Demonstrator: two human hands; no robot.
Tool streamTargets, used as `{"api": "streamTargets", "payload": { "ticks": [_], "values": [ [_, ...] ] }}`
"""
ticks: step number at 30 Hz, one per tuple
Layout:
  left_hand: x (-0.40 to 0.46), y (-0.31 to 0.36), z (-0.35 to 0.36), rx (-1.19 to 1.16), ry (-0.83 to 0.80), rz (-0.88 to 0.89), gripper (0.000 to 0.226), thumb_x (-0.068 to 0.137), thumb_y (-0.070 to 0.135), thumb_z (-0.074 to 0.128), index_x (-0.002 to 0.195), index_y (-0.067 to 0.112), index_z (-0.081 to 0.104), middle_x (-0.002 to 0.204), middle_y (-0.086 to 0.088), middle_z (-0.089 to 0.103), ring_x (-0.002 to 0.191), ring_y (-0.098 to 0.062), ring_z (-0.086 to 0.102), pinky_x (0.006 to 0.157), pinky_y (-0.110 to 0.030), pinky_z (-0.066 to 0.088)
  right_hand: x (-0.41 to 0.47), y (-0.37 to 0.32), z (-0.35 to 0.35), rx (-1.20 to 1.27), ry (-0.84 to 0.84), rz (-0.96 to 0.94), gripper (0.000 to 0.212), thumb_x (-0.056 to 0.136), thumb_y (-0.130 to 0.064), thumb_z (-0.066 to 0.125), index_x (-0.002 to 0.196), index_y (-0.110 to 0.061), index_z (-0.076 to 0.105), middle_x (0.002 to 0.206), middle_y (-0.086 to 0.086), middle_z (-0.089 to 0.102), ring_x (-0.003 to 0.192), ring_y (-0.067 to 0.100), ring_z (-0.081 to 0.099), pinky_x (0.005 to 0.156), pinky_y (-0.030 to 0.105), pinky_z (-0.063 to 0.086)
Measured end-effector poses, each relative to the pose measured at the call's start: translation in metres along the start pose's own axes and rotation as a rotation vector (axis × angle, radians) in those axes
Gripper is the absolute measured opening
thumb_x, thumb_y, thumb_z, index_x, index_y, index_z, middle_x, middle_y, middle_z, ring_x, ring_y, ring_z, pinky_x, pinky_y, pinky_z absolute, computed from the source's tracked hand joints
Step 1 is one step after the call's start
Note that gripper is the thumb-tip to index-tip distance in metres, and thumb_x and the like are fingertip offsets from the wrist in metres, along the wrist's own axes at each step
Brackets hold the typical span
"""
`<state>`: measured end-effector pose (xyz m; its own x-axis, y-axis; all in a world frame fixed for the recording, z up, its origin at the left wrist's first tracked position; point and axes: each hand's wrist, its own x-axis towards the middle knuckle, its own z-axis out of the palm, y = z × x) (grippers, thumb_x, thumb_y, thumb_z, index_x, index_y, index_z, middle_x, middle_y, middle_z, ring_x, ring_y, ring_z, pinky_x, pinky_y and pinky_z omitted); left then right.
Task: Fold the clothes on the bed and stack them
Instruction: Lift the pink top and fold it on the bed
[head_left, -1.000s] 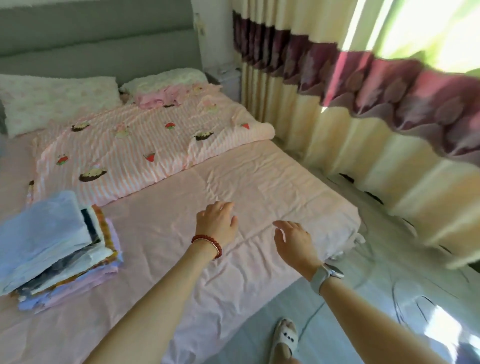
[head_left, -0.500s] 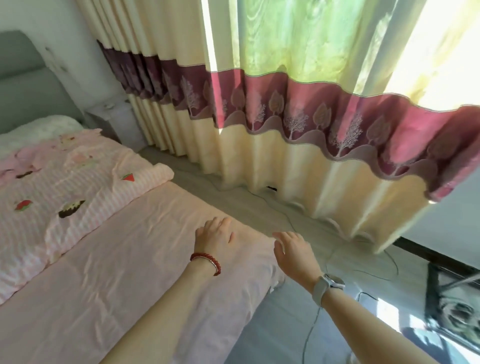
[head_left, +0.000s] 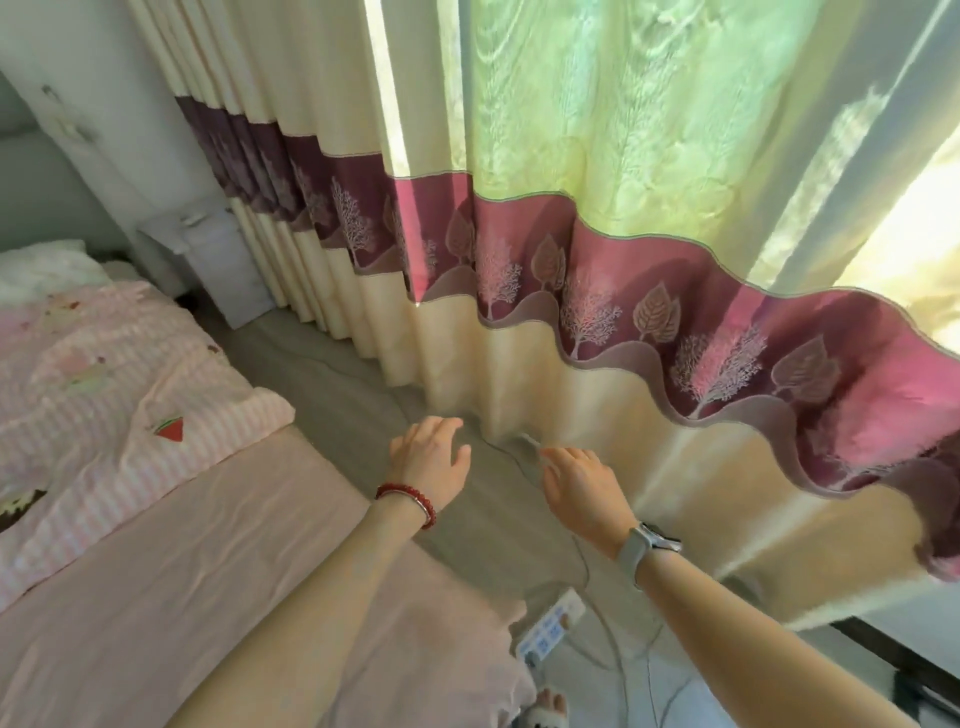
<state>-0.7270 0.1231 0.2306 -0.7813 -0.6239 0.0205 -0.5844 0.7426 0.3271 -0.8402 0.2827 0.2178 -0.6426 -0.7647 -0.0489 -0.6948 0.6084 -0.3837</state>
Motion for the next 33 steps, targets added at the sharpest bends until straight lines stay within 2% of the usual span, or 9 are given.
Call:
{"api": "streamTargets", "payload": {
  "ticks": [9, 18, 21, 25, 29, 33],
  "values": [
    [0.138, -0.012, -0.021, 0.003, 0.054, -0.141, 0.038, 0.093, 0.033, 0.045, 0.129, 0.021, 0.048, 0.129, -0.001, 0.051, 0.119, -0.021, 0.046, 0.095, -0.034, 0.034, 0.164, -0.011, -0.031, 0.024, -0.071, -0.203, 0.035, 0.095, -0.021, 0.037, 0.128, -0.019, 0.05, 0.123, 0.002, 0.055, 0.116, 0.024, 0.046, 0.092, 0.033, 0.034],
    [0.262, -0.066, -0.013, 0.023, 0.063, -0.358, 0.039, 0.093, 0.033, 0.043, 0.13, 0.021, 0.047, 0.133, -0.001, 0.049, 0.119, -0.022, 0.045, 0.094, -0.035, 0.034, 0.338, -0.039, -0.001, 0.05, -0.205, -0.452, 0.031, 0.094, -0.018, 0.037, 0.12, -0.013, 0.054, 0.117, 0.005, 0.057, 0.109, 0.027, 0.048, 0.089, 0.036, 0.039],
    [0.32, -0.091, -0.019, 0.022, 0.079, -0.465, 0.039, 0.093, 0.034, 0.044, 0.13, 0.021, 0.046, 0.132, -0.002, 0.049, 0.118, -0.023, 0.046, 0.094, -0.037, 0.036, 0.41, -0.052, 0.006, 0.046, -0.276, -0.53, 0.035, 0.094, -0.019, 0.035, 0.125, -0.017, 0.051, 0.122, 0.003, 0.055, 0.113, 0.025, 0.046, 0.089, 0.035, 0.038],
    [0.389, -0.114, -0.033, 0.023, 0.079, -0.571, 0.04, 0.093, 0.034, 0.045, 0.13, 0.02, 0.047, 0.13, -0.004, 0.051, 0.118, -0.024, 0.047, 0.097, -0.04, 0.039, 0.495, -0.065, 0.004, 0.061, -0.284, -0.578, 0.038, 0.094, -0.019, 0.036, 0.131, -0.017, 0.047, 0.126, 0.004, 0.053, 0.118, 0.025, 0.044, 0.095, 0.035, 0.037],
    [0.418, -0.134, -0.05, -0.008, 0.085, -0.658, 0.04, 0.093, 0.033, 0.045, 0.131, 0.019, 0.046, 0.132, -0.005, 0.049, 0.119, -0.025, 0.047, 0.098, -0.044, 0.04, 0.547, -0.095, 0.001, 0.089, -0.315, -0.699, 0.037, 0.095, -0.017, 0.036, 0.131, -0.015, 0.046, 0.13, 0.004, 0.052, 0.12, 0.026, 0.043, 0.099, 0.035, 0.035],
    [0.424, -0.165, -0.078, -0.006, 0.114, -0.772, 0.041, 0.095, 0.032, 0.042, 0.132, 0.016, 0.044, 0.135, -0.005, 0.046, 0.12, -0.024, 0.046, 0.099, -0.04, 0.04, 0.581, -0.142, 0.001, 0.138, -0.363, -0.783, 0.04, 0.096, -0.019, 0.036, 0.135, -0.017, 0.042, 0.133, 0.003, 0.049, 0.124, 0.025, 0.04, 0.099, 0.036, 0.036]
  ]
}}
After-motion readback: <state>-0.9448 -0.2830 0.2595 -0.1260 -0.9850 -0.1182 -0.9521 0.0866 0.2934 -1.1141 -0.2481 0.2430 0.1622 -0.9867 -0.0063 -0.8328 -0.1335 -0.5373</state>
